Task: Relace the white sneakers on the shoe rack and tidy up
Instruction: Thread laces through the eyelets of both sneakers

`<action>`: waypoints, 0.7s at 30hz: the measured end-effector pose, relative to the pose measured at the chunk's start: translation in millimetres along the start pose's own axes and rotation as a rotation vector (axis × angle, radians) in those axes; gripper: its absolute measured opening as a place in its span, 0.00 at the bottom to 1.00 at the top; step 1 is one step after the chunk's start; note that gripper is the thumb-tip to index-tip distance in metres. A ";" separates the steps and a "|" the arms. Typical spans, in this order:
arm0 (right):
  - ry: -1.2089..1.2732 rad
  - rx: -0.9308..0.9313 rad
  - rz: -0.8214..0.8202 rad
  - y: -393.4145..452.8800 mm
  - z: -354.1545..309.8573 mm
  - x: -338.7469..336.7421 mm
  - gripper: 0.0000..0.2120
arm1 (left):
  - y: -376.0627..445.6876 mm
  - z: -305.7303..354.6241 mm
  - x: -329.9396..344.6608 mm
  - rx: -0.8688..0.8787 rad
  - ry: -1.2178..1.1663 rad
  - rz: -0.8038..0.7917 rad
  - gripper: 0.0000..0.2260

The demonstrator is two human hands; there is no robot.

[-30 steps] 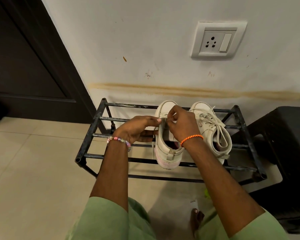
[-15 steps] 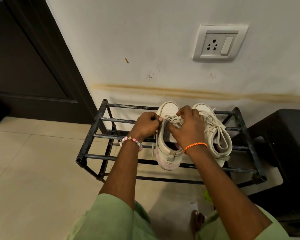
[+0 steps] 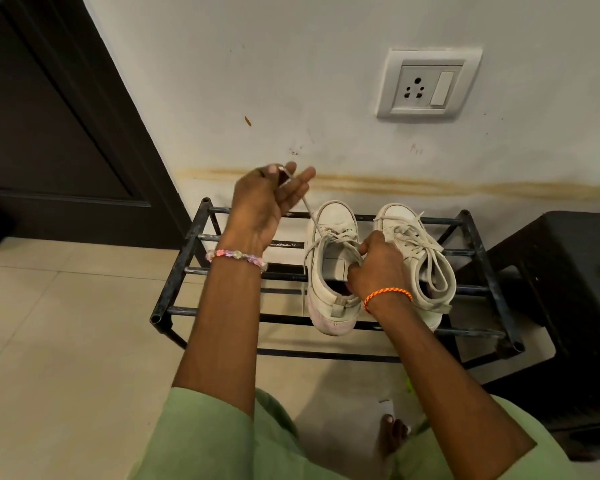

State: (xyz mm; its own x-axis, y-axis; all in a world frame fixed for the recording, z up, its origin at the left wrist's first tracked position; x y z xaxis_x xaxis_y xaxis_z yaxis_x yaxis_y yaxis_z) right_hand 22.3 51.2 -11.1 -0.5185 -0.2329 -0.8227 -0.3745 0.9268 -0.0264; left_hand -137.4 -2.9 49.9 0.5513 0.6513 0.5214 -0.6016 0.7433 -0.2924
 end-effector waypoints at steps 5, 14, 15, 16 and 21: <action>0.006 0.012 -0.089 9.1 1.9 -0.6 0.13 | -9.4 32.4 2.3 0.145 -0.148 -0.035 0.09; 0.120 0.075 -0.233 20.5 8.0 -1.7 0.10 | 15.9 -47.7 -14.0 0.003 1.564 -0.144 0.08; 0.121 0.077 -0.237 20.8 8.0 -1.8 0.10 | 17.5 -50.0 -14.0 0.014 1.585 -0.120 0.07; 0.128 0.081 -0.240 21.0 7.9 -1.6 0.10 | 19.6 -50.6 -14.3 0.036 1.583 -0.090 0.06; 0.121 0.085 -0.236 22.0 7.6 -0.1 0.11 | 25.0 -57.9 -16.9 0.036 1.460 -0.146 0.11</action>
State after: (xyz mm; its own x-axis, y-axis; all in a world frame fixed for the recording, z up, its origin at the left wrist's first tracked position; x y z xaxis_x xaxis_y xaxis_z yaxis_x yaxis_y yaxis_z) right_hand 20.0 73.8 -15.9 -0.5145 -0.4740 -0.7146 -0.4324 0.8630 -0.2612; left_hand -128.3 13.5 -12.6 0.6762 0.1613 -0.7188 -0.4925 0.8246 -0.2783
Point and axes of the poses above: each hand's wrist, its own y-axis towards the middle knuckle, its own x-axis out of the palm, z = x × y, the point moved 3 cm from there along y, towards the middle knuckle, and after that the axes turned 2 degrees about -x, right-handed, at the moved point
